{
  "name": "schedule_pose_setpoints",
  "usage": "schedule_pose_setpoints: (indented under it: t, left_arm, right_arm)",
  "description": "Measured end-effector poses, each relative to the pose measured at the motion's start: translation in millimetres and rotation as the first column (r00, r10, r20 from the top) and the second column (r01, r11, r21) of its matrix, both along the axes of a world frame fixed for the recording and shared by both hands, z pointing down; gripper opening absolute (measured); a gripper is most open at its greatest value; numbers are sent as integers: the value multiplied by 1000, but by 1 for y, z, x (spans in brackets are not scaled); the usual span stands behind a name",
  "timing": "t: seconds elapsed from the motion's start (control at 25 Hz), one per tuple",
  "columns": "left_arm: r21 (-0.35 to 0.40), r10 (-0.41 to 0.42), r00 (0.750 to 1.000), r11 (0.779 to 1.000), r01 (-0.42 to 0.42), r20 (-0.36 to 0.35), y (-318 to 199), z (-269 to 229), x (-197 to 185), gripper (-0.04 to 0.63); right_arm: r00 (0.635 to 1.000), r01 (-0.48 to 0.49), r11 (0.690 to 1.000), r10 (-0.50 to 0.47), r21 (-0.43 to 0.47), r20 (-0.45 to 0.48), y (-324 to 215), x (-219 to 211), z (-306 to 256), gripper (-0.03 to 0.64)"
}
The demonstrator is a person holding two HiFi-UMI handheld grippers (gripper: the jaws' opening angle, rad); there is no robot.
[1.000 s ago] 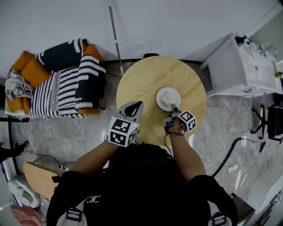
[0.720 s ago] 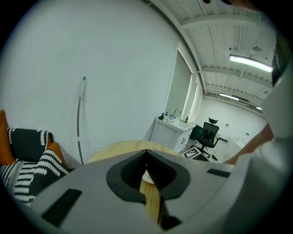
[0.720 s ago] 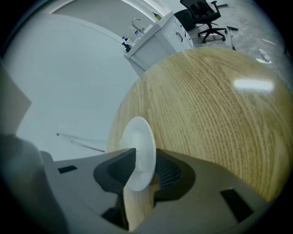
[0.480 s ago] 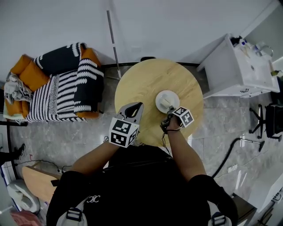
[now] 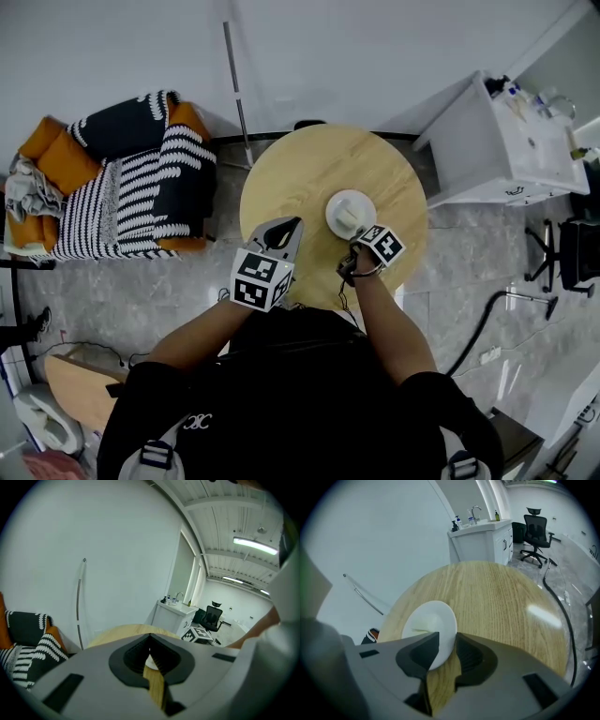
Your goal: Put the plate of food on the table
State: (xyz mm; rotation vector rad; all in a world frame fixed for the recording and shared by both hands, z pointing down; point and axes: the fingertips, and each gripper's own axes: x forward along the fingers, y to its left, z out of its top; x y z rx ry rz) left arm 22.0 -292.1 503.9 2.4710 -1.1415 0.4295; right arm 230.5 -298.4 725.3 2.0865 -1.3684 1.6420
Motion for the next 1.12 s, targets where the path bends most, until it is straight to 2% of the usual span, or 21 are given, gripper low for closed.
schedule_pose_setpoints:
  t: [0.08, 0.2, 0.44, 0.68, 0.88, 1.12]
  left_arm:
    - [0, 8, 1000, 1000, -8, -4, -2, -1, 3, 7]
    - [1, 22, 1000, 1000, -22, -11, -3, -1, 8, 8]
    - [-1, 56, 998, 998, -56, -17, -3, 0, 20, 7]
    - [2, 97, 995, 995, -97, -26, -1, -3, 34, 8]
    - [-4, 127, 991, 992, -127, -32, 0, -1, 42, 8]
    - [21, 150, 987, 989, -149, -54, -3, -10, 56, 8]
  right_arm:
    - [1000, 22, 1000, -22, 21, -15, 0, 1, -7, 121]
    - [998, 37, 998, -34, 60, -44, 0, 6, -18, 9]
    - [992, 107, 977, -94, 184, -78, -2, 9, -48, 9]
    - [975, 203, 936, -165, 289, -151, 6, 5, -84, 9]
    - [955, 260, 882, -175, 393, -239, 6, -2, -125, 9]
    - [898, 392, 779, -210, 490, -386, 9, -13, -182, 9]
